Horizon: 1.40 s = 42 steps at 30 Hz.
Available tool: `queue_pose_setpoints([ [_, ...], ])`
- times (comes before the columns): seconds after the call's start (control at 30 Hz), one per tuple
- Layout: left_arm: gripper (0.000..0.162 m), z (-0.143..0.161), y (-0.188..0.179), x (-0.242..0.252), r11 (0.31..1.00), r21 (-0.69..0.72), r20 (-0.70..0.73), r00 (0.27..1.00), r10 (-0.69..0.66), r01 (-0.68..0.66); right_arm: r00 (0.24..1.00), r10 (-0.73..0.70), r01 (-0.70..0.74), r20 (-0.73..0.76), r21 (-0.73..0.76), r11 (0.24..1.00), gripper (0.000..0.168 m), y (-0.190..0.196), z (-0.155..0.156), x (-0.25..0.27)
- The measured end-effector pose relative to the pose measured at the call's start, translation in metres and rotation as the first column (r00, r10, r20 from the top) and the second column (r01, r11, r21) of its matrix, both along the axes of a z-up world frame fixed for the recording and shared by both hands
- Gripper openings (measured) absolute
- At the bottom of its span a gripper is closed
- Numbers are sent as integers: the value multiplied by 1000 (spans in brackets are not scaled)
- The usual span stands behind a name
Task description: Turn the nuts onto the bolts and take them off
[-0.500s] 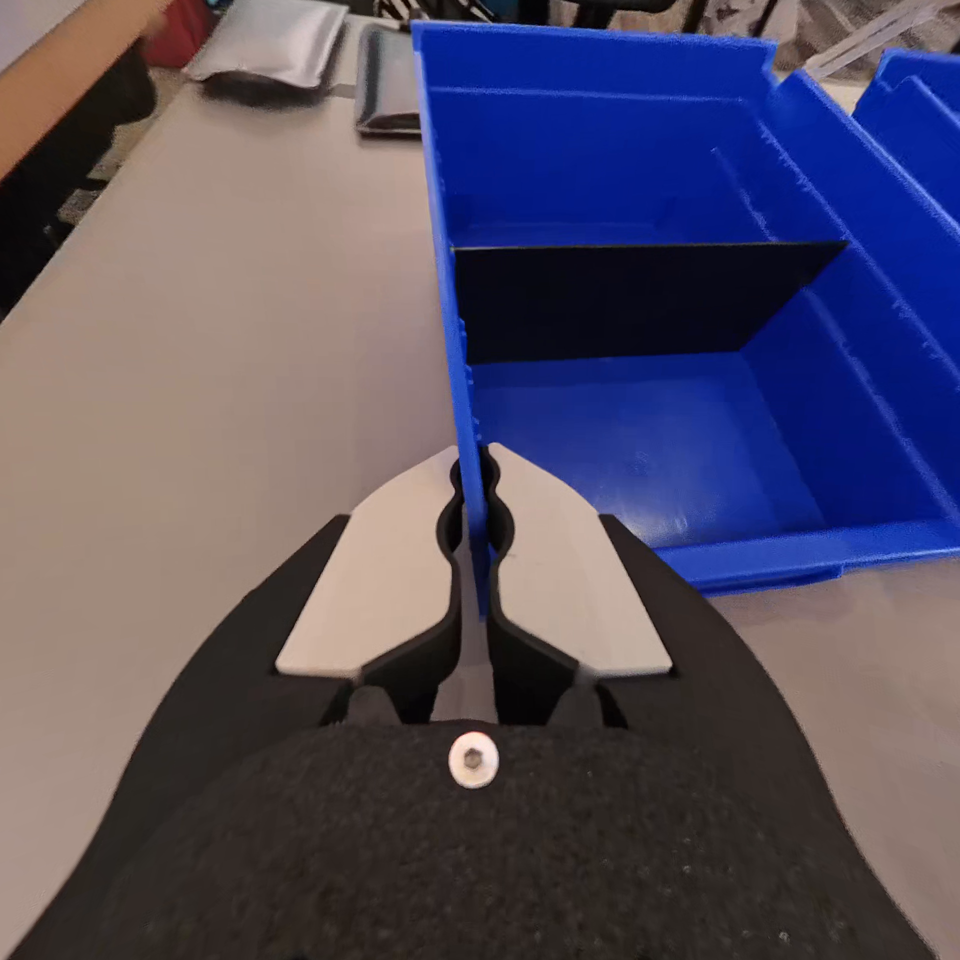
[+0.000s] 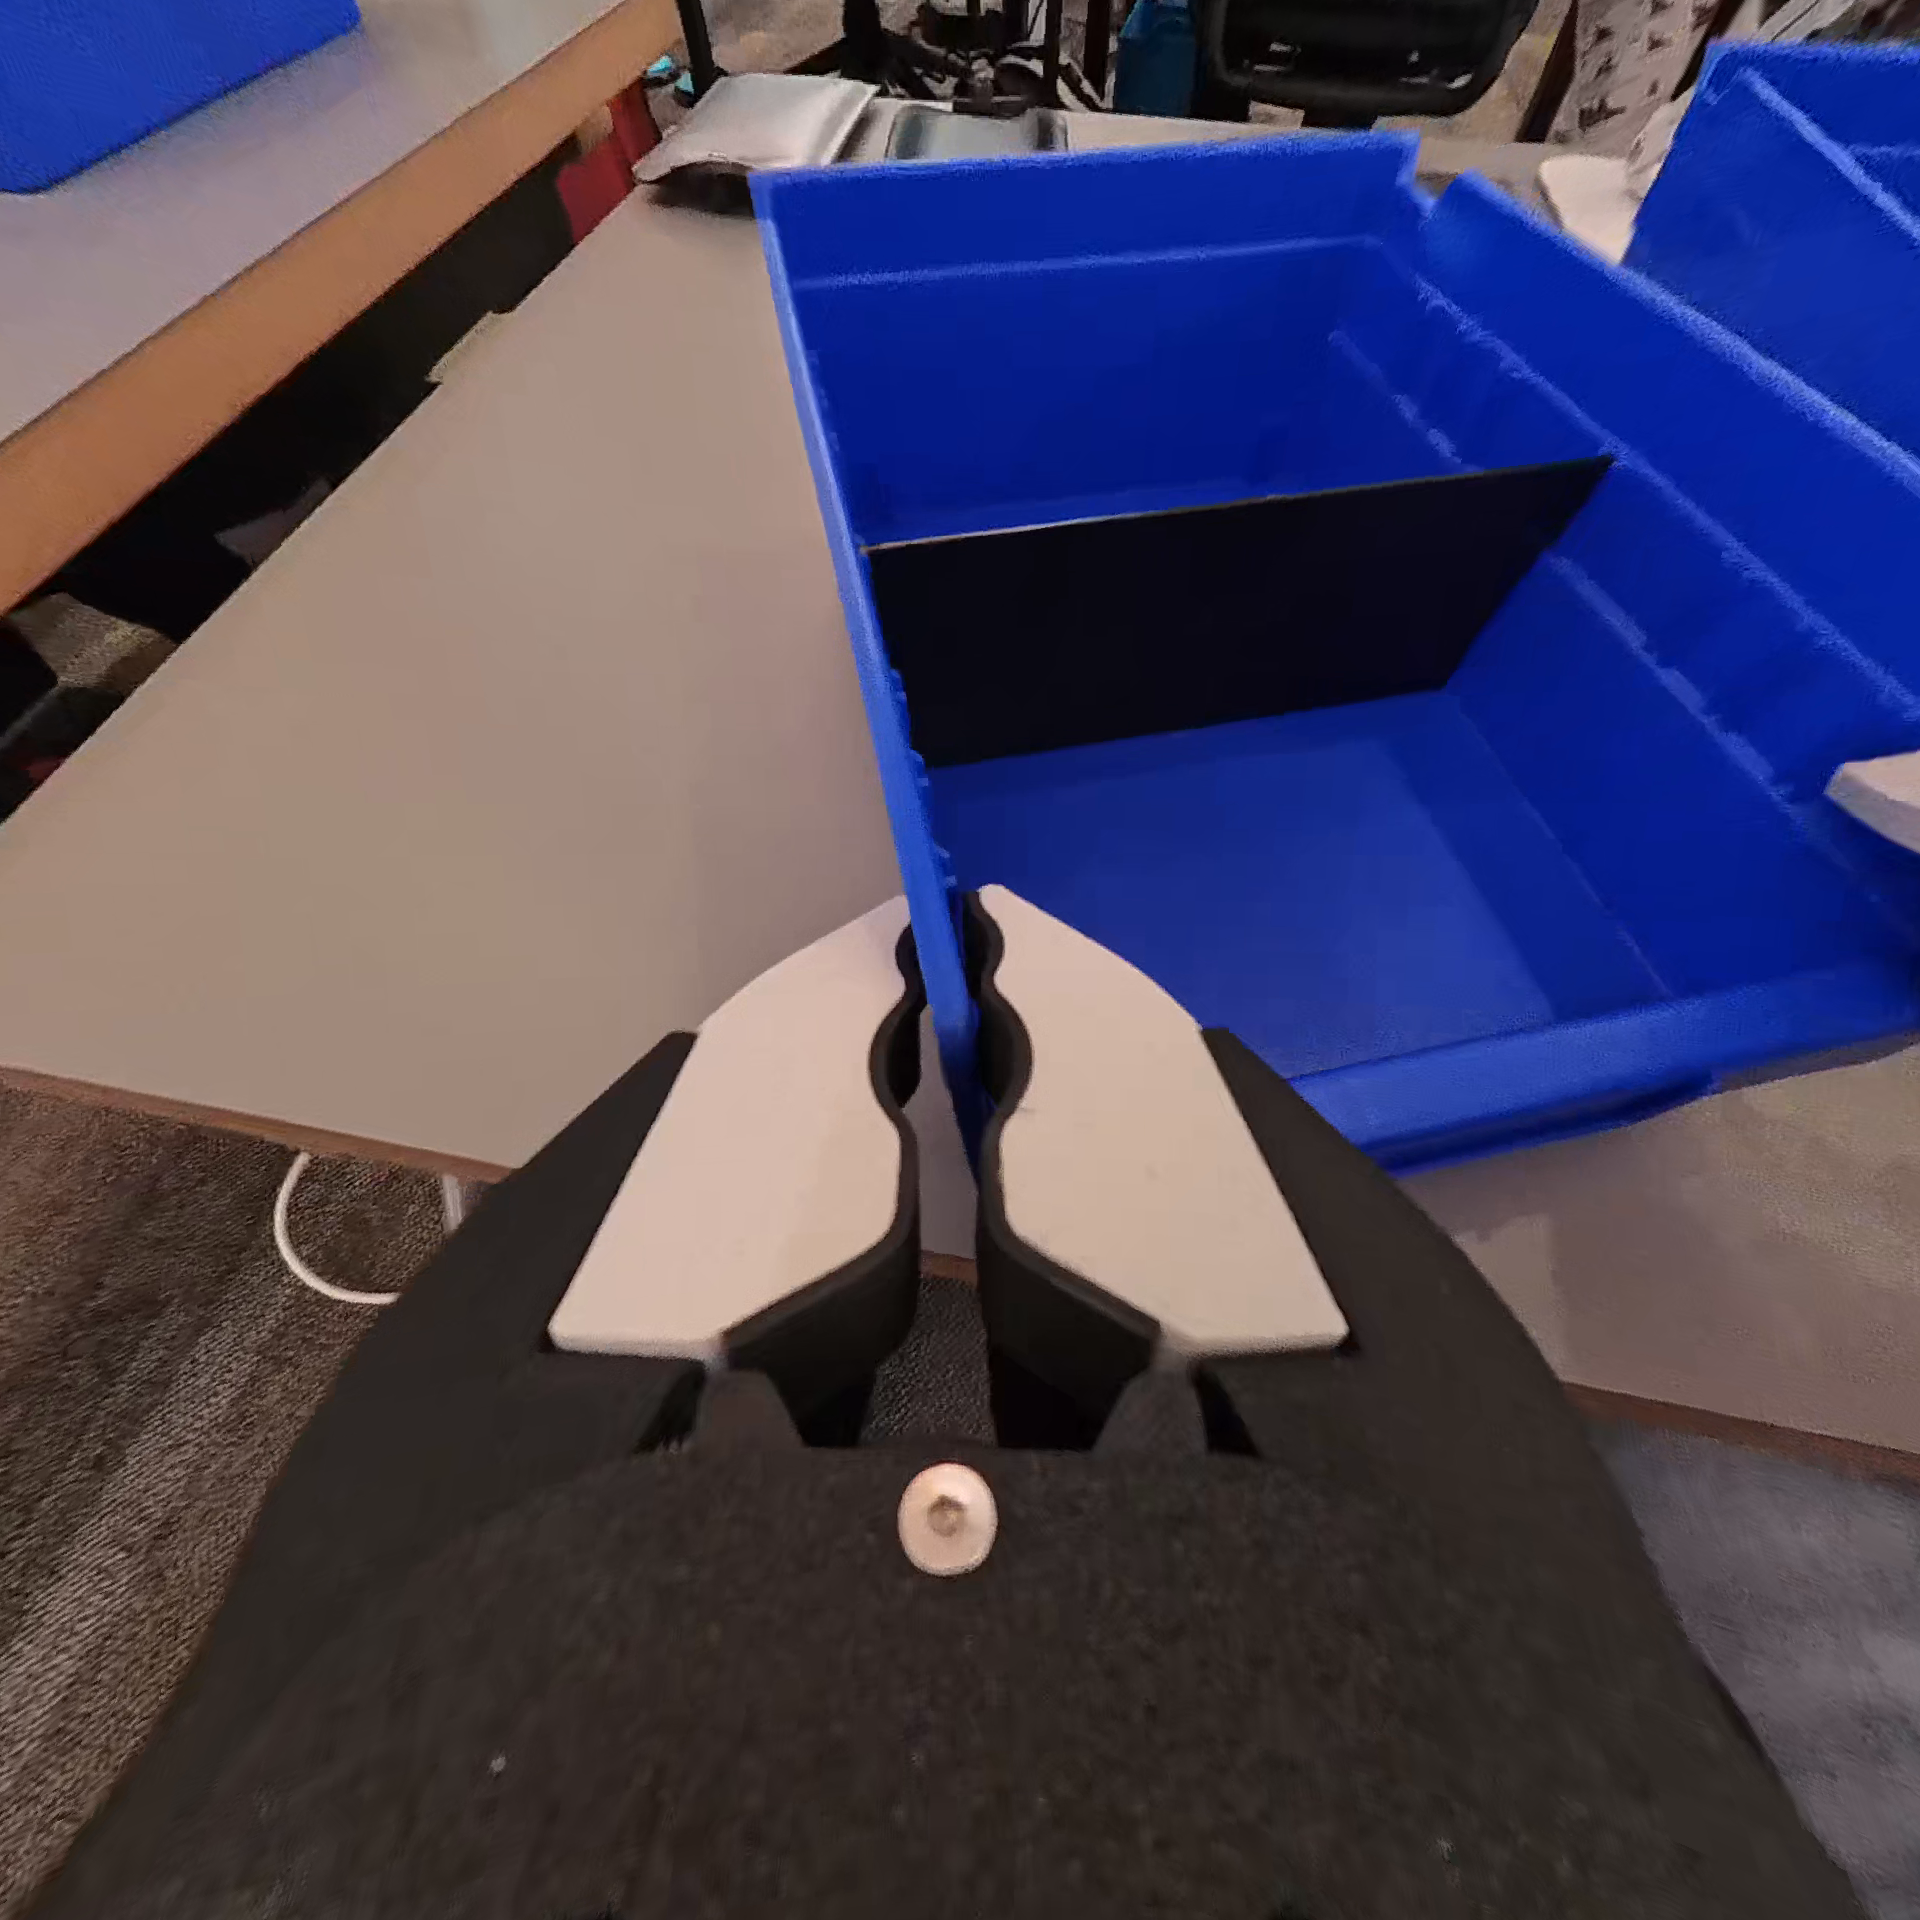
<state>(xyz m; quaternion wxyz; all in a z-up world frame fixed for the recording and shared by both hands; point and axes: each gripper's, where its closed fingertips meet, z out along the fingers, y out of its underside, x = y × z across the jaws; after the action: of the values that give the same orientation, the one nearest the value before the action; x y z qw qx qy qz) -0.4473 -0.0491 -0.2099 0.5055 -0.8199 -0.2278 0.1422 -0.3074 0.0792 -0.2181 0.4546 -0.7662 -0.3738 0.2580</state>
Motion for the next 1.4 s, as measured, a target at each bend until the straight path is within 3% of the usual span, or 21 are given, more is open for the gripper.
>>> queue_pose_setpoints([
  [0.13, 4, 26, -3, 8, 999, 32, -70, 997, 22, -20, 999, -20, 21, -25, 68, 997, 4, 1, 27, 8],
  [0.27, 4, 87, 22, 29, 990, 137, -162, 987, -21, 44, 991, -64, 86, -119, 197, 977, 5, 18, 96, 37],
  [0.43, 6, 161, 112, 97, 961, 170, -303, 939, -162, 220, 962, -214, 263, -173, 354, 897, 5, 76, 188, 128],
  [0.57, 7, 183, 203, 184, 919, 170, -305, 906, -293, 355, 904, -397, 426, -158, 376, 822, 4, 138, 215, 230],
  [0.73, 6, 161, 293, 317, 867, 105, -253, 856, -450, 487, 838, -542, 537, -64, 275, 798, 4, 212, 181, 367],
  [0.93, 7, 79, 355, 432, 835, -48, -169, 819, -548, 549, 806, -586, 573, 83, 136, 808, 4, 277, 93, 480],
  [1.1, 8, 25, 373, 468, 814, -118, -116, 807, -579, 568, 842, -533, 531, 77, 48, 846, 4, 298, 41, 513],
  [1.27, 9, 5, 380, 481, 807, -144, -130, 798, -589, 572, 855, -518, 519, 30, -12, 855, 4, 309, 6, 524],
  [1.4, 13, -8, 382, 491, 798, -135, -159, 783, -602, 587, 855, -518, 517, 36, 29, 855, 3, 317, -3, 532],
])
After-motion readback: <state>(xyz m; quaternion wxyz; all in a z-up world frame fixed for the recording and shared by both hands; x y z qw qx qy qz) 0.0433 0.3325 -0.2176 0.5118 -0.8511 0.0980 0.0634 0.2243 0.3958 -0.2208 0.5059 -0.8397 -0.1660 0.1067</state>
